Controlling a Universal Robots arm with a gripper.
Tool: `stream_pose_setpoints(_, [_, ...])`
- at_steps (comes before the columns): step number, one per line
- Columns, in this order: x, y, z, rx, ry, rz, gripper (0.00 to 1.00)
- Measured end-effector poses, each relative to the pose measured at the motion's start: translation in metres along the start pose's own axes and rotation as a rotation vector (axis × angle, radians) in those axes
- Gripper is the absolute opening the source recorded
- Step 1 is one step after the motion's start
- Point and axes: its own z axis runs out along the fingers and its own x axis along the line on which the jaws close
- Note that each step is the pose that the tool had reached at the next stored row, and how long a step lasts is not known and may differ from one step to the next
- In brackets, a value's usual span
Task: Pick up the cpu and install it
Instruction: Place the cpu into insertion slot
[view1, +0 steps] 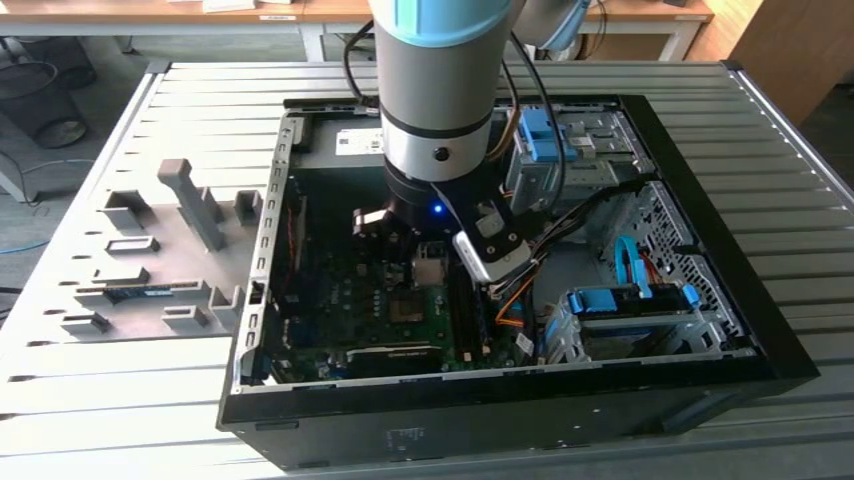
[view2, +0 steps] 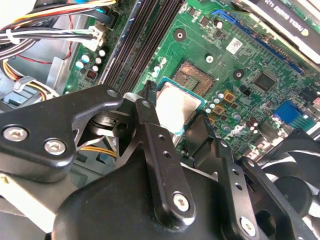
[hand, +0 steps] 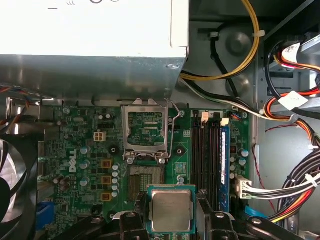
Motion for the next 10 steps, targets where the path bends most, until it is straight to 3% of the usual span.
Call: stream_pose_setpoints(10, [0.0001,-0.0001,0.0023,0.0,0.0,0.0,0.47])
